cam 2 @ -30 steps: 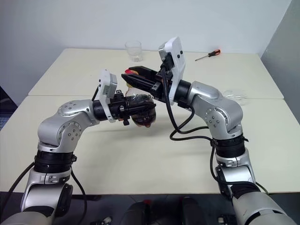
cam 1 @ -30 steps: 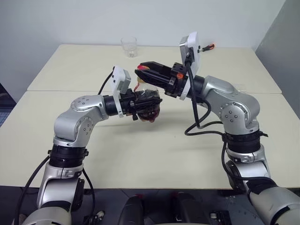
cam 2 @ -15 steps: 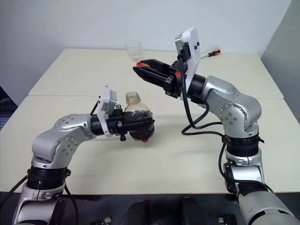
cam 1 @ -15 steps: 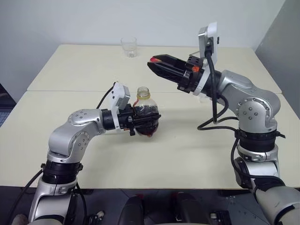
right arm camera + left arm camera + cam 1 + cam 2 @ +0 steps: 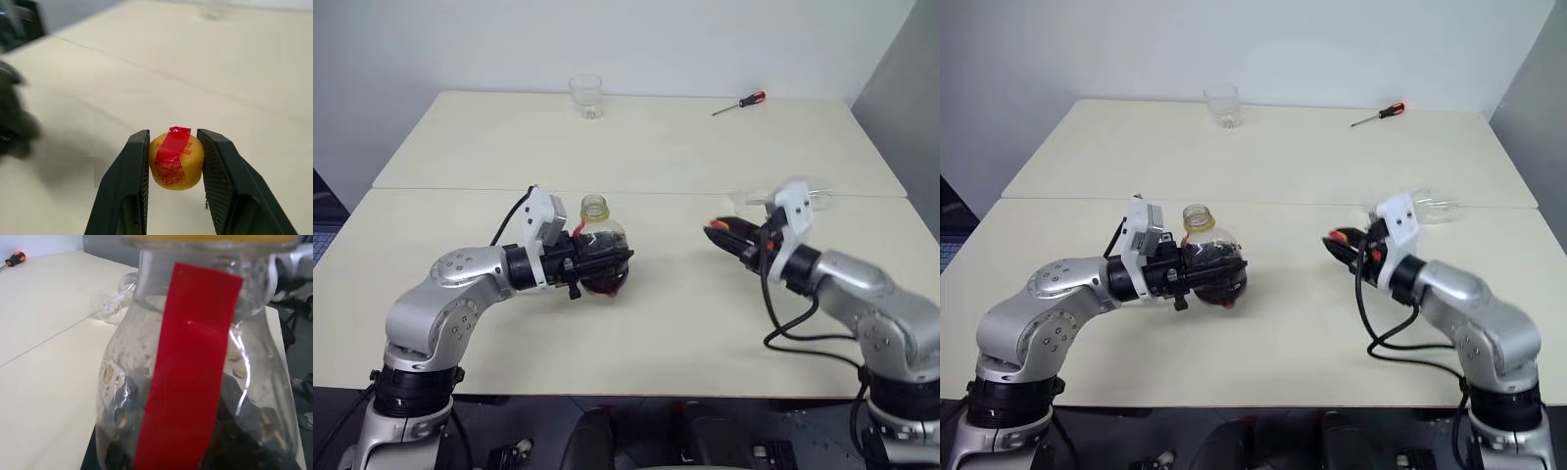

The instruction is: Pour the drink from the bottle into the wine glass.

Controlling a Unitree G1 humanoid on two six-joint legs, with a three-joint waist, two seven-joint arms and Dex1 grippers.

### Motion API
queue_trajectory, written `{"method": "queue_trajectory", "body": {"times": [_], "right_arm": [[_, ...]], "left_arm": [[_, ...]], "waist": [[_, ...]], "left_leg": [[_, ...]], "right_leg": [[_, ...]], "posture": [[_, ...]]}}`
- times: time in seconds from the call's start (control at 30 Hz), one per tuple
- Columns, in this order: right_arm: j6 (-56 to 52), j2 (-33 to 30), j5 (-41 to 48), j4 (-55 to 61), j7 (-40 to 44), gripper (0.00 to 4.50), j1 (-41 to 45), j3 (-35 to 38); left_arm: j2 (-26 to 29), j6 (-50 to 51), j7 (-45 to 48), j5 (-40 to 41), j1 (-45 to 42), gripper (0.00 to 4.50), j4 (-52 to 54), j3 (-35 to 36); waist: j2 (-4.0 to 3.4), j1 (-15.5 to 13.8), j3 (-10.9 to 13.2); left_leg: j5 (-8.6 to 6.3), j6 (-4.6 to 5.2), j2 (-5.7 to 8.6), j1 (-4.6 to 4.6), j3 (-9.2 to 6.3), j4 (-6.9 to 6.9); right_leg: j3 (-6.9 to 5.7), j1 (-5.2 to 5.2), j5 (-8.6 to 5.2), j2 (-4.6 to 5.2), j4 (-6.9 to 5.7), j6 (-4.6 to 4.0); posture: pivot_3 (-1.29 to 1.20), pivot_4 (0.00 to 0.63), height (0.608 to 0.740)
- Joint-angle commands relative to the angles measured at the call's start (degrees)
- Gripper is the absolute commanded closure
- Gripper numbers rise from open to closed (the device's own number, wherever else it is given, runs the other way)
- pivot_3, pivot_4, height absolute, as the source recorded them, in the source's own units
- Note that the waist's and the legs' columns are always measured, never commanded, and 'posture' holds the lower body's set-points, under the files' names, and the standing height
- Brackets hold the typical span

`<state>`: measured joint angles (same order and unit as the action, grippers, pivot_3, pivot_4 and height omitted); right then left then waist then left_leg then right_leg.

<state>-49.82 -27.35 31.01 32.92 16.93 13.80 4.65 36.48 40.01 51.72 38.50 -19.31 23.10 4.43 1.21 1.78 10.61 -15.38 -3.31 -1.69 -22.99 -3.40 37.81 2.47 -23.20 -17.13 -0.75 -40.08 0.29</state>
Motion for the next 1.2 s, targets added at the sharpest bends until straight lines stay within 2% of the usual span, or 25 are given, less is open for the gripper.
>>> {"method": "queue_trajectory", "body": {"times": [0.03, 0.23, 0.33, 0.57, 0.87, 0.9, 1.1, 1.2], "right_arm": [[7.25, 2.46, -8.48, 1.55, -5.74, 3.28, -4.50, -2.47], [15.89, 9.48, -17.10, -7.52, -12.34, 3.28, -5.53, -3.45], [18.83, 12.19, -19.60, -13.03, -14.04, 3.28, -5.12, -3.40], [17.56, 17.76, -19.53, -18.21, -16.76, 3.28, -5.44, -0.25], [8.03, 17.26, -14.86, -11.40, -14.61, 0.22, -3.41, 3.24], [5.44, 16.83, -13.69, -9.22, -14.47, 0.04, -2.75, 3.86], [-9.09, 12.49, -8.52, 3.95, -13.32, 0.04, -1.77, 6.05], [-18.58, 12.46, -3.14, 10.46, -12.98, 0.04, 1.68, 8.80]], "left_arm": [[-0.55, 0.04, -1.34, 2.54, 0.42, 3.07, 4.26, 0.93], [-1.81, 0.00, -2.51, 2.77, -0.69, 3.07, 3.92, -0.66], [-2.36, 0.28, -2.89, 3.04, -1.06, 3.07, 4.15, -1.27], [-2.59, 0.93, -3.70, 3.78, -1.07, 3.07, 5.05, -1.55], [-2.50, 1.30, -4.17, 3.25, -1.78, 3.07, 3.89, -1.06], [-2.58, 1.48, -4.66, 3.16, -1.59, 3.07, 3.67, -0.81], [-1.90, 1.50, -6.55, 2.82, -0.19, 3.07, 3.01, 1.12], [-1.37, 0.82, -7.51, 1.85, 0.38, 3.07, 1.88, 2.04]], "waist": [[0.00, 0.08, 0.00], [0.00, 0.05, 0.00], [0.00, 0.03, 0.00], [0.00, 0.04, -0.01], [0.00, 0.03, -0.01], [0.00, 0.04, 0.00], [0.00, 0.03, 0.00], [-0.01, 0.08, 0.00]], "left_leg": [[0.00, 0.00, 0.00, 0.04, 0.02, 0.01], [0.02, -0.04, 0.01, 0.10, 0.09, 0.02], [0.02, -0.04, 0.03, 0.07, 0.12, 0.02], [0.02, -0.03, 0.02, 0.08, 0.16, 0.02], [0.02, -0.03, 0.04, 0.09, 0.14, 0.04], [0.02, -0.03, 0.03, 0.08, 0.14, 0.04], [0.01, -0.03, 0.03, 0.09, 0.10, 0.03], [0.01, -0.03, 0.03, 0.08, 0.08, 0.02]], "right_leg": [[0.02, 0.03, -0.03, -0.06, 0.00, 0.06], [0.06, 0.02, -0.14, -0.23, -0.02, 0.24], [0.09, 0.02, 0.01, -0.19, 0.00, -0.01], [0.13, 0.02, 0.01, -0.17, -0.02, -0.02], [0.12, 0.03, 0.02, -0.18, -0.05, -0.02], [0.12, 0.03, 0.02, -0.18, -0.05, -0.01], [0.09, 0.02, 0.02, -0.17, -0.05, -0.01], [0.07, 0.02, 0.02, -0.18, -0.06, -0.02]], "posture": [[0.00, 0.150, 0.740], [0.00, 0.150, 0.740], [0.00, 0.150, 0.740], [0.00, 0.150, 0.740], [0.00, 0.150, 0.740], [0.00, 0.150, 0.740], [0.00, 0.150, 0.740], [0.00, 0.150, 0.740]]}}
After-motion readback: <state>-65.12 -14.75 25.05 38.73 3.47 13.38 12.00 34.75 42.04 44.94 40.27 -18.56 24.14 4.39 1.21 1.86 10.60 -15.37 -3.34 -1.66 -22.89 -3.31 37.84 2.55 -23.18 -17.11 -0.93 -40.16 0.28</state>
